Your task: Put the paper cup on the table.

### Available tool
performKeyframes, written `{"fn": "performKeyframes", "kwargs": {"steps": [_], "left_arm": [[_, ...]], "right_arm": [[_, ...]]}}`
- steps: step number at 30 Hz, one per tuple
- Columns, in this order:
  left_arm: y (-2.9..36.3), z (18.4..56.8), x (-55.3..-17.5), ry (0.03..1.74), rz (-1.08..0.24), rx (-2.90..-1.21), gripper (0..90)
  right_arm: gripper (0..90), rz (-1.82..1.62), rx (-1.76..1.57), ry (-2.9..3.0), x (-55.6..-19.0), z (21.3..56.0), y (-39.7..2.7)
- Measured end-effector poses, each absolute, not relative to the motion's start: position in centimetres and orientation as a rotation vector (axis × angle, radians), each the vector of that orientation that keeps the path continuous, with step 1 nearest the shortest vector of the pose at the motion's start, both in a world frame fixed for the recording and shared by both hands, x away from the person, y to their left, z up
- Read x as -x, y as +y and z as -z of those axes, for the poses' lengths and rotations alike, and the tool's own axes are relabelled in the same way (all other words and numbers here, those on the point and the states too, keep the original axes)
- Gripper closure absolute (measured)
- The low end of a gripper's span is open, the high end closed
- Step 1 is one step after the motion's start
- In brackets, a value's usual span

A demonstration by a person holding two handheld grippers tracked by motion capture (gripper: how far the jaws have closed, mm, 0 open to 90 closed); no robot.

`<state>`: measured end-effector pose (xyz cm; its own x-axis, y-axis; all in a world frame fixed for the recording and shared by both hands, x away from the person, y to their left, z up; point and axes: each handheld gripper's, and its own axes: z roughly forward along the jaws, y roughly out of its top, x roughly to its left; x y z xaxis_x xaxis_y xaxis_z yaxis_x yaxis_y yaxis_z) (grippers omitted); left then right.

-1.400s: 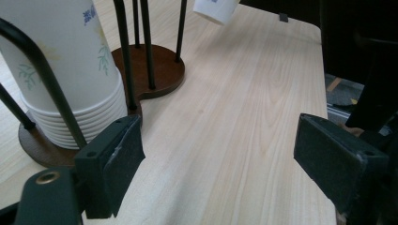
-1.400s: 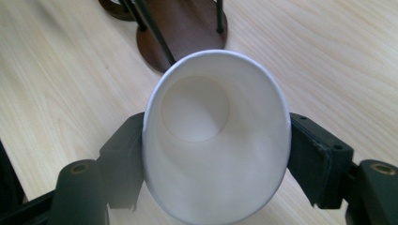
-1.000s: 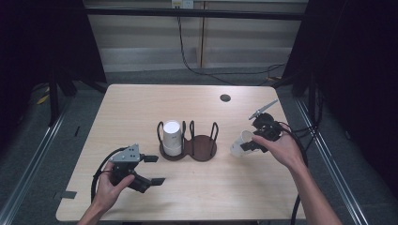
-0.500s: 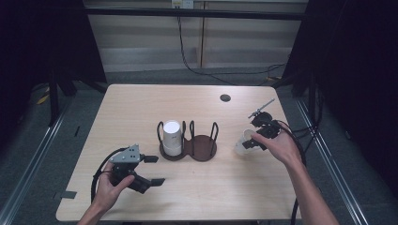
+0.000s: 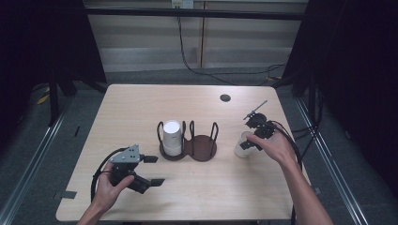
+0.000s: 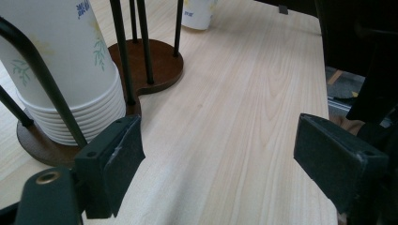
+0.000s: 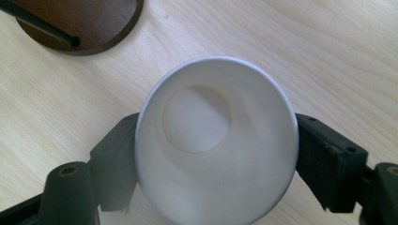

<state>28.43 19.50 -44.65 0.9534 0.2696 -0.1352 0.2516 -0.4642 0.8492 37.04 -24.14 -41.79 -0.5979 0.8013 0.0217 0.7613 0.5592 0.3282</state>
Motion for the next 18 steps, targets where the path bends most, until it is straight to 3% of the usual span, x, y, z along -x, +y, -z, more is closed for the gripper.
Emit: {"fn": "performKeyframes", "kwargs": {"steps": [18], "left_arm": [[19.47,44.68,-28.41,0.368,-0.014,-2.072,16.2]], "right_arm": [[14.2,-0.587,-1.377,2.629,-36.51,42.05,-24.59]]}}
